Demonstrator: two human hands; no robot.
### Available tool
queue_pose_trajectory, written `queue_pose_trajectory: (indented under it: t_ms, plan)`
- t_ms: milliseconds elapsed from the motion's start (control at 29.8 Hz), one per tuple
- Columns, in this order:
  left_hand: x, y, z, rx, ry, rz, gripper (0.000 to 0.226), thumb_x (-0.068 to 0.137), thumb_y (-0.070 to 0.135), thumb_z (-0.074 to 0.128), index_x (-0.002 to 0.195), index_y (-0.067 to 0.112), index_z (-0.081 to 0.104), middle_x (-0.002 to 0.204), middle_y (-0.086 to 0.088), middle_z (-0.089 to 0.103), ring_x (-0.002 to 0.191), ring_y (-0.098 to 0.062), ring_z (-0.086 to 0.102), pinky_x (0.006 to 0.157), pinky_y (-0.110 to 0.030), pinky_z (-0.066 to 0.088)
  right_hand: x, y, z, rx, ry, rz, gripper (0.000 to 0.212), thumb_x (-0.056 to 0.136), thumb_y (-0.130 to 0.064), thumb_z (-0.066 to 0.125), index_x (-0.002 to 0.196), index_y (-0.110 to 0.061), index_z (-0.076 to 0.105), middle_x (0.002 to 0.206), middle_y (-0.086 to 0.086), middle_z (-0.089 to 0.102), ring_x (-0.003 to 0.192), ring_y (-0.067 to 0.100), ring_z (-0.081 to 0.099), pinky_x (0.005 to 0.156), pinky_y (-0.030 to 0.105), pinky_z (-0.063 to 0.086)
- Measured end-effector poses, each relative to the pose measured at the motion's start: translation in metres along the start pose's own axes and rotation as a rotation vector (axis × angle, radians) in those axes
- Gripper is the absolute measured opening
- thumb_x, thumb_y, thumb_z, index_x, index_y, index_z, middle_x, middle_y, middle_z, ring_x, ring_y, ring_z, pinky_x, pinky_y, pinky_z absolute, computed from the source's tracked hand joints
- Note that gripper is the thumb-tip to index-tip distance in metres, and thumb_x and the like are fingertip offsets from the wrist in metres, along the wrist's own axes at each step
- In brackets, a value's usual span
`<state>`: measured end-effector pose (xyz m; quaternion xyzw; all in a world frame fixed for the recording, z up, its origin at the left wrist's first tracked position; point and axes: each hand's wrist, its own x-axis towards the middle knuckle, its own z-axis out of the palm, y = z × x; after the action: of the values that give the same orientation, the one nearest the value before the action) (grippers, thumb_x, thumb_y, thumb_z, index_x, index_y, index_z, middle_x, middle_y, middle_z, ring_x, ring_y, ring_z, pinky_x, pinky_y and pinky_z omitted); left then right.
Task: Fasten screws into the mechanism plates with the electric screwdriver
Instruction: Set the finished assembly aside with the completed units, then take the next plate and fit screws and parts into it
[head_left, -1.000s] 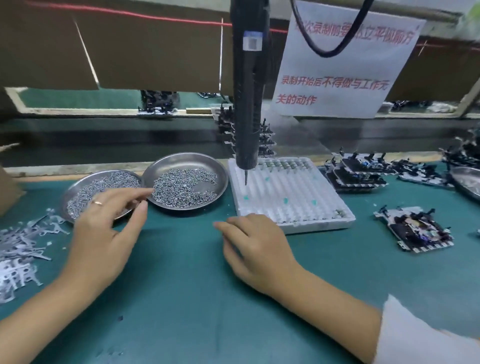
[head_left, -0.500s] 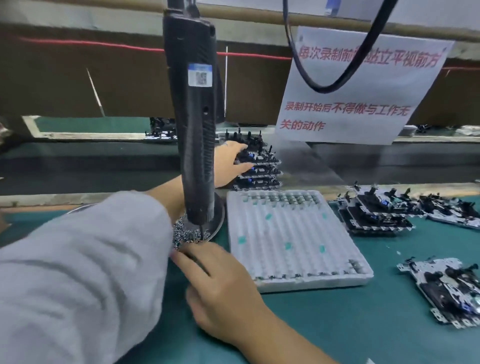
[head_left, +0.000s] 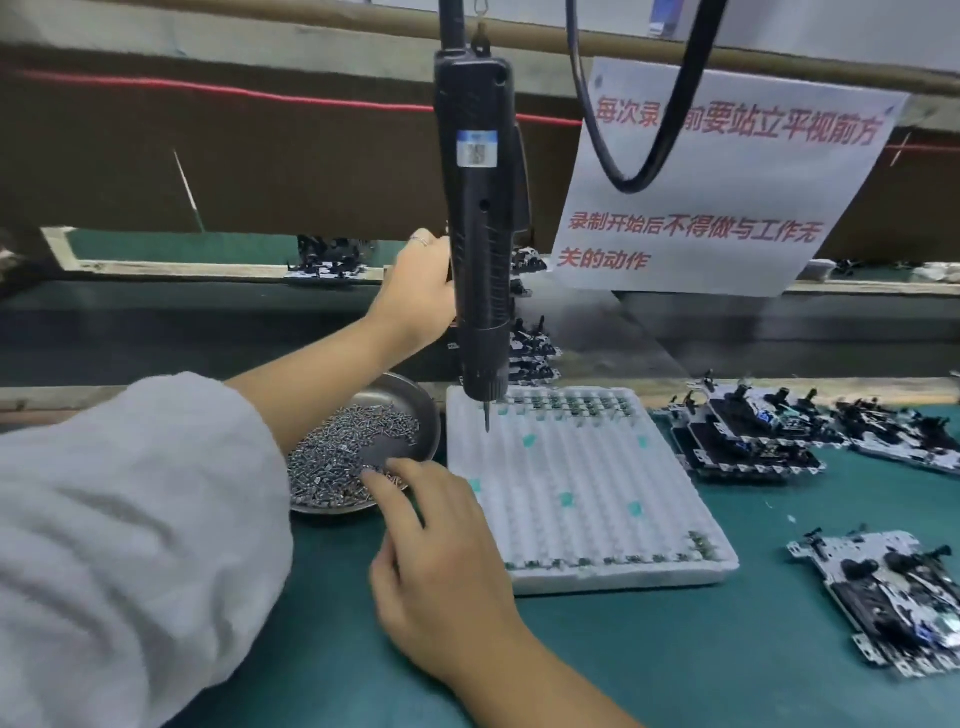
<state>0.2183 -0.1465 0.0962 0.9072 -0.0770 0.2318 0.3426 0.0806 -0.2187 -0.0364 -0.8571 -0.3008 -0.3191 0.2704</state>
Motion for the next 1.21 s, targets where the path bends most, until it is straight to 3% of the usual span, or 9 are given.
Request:
queue_pose_trajectory:
  t_ms: [134,336,503,604,705,805,906,1040,1208]
  plan:
    - [-0.031,-0.024,-0.055,0.007,0.048,0.076,0.025,0.089,0.017,0.064,0.113,0.010,0.061,0.098,-0.004,0.044,0.085,-0.025,0.053,0.079,-0.028,0.039,0.000,0.001,-0.004,0.046,0.032,0.059,0.048,0.080,-0.004,0.050,0.128,-0.002,0.056,0.127,0.016,0.055,0.116,0.029,0.054,0.100,0.036,0.044]
    - [-0.160,-0.061,-0.132,0.254,-0.040,0.196,0.020,0.087,0.026,0.065,0.105,0.018,0.060,0.092,0.005,0.045,0.074,-0.023,0.054,0.069,-0.034,0.041,-0.002,-0.002,-0.014,0.256,0.120,0.133,0.040,0.094,-0.016,0.045,0.132,-0.004,0.049,0.137,0.011,0.046,0.131,0.011,0.038,0.111,0.019,0.026]
    - [-0.243,-0.078,-0.138,0.196,-0.166,0.099,0.026,0.086,0.048,0.046,0.108,0.035,0.047,0.097,0.021,0.039,0.071,-0.022,0.061,0.068,-0.040,0.051,-0.016,-0.015,-0.017,0.249,0.190,-0.067,0.018,0.098,-0.026,0.041,0.097,-0.010,0.050,0.120,0.015,0.057,0.113,0.021,0.054,0.098,0.024,0.040]
    - [-0.267,-0.095,-0.135,0.220,-0.178,0.076,0.032,0.089,0.056,0.044,0.112,0.034,0.045,0.102,0.019,0.040,0.064,-0.022,0.061,0.061,-0.043,0.053,-0.018,-0.028,-0.012,0.062,0.168,-0.140,0.016,0.092,-0.024,0.050,0.094,-0.008,0.051,0.109,0.019,0.063,0.097,0.029,0.059,0.087,0.030,0.046]
    - [-0.279,-0.108,-0.131,0.309,-0.218,0.054,0.036,0.092,0.053,0.039,0.114,0.028,0.054,0.103,0.014,0.044,0.063,-0.018,0.061,0.061,-0.033,0.051,-0.020,-0.037,-0.009,0.005,0.076,-0.209,0.027,0.089,-0.028,0.053,0.109,-0.009,0.051,0.105,0.015,0.066,0.091,0.030,0.063,0.081,0.035,0.049]
    - [-0.286,-0.114,-0.125,0.387,-0.314,0.108,0.055,0.090,0.064,0.032,0.129,0.029,0.049,0.117,0.012,0.049,0.086,-0.009,0.059,0.083,-0.017,0.040,-0.022,-0.043,-0.006,0.072,-0.230,-0.364,0.041,0.093,-0.037,0.051,0.124,-0.010,0.058,0.121,0.009,0.062,0.110,0.024,0.057,0.094,0.036,0.045]
    - [-0.285,-0.126,-0.137,0.353,-0.269,-0.033,0.070,0.076,0.083,0.023,0.140,0.055,0.014,0.132,0.028,0.030,0.103,-0.004,0.039,0.095,-0.018,0.030,-0.021,-0.047,-0.002,0.009,-0.376,-0.434,0.040,0.094,-0.039,0.048,0.120,-0.013,0.064,0.124,0.003,0.062,0.117,0.025,0.056,0.095,0.038,0.048]
    - [-0.268,-0.148,-0.170,0.574,0.034,-0.169,0.059,0.086,0.061,0.037,0.125,0.022,0.058,0.117,-0.001,0.059,0.097,-0.024,0.057,0.088,-0.040,0.041,-0.022,-0.049,-0.001,0.001,-0.376,-0.377,0.035,0.094,-0.033,0.051,0.115,-0.012,0.068,0.121,0.001,0.065,0.117,0.025,0.058,0.093,0.037,0.051]
    - [-0.268,-0.173,-0.183,0.710,-0.081,-0.496,0.068,0.084,0.055,0.056,0.140,0.019,0.041,0.124,-0.010,0.051,0.113,-0.029,0.049,0.094,-0.041,0.040,-0.022,-0.049,-0.002,-0.029,-0.349,-0.277,0.032,0.082,-0.026,0.072,0.110,-0.010,0.070,0.116,0.001,0.068,0.107,0.026,0.063,0.086,0.038,0.055]
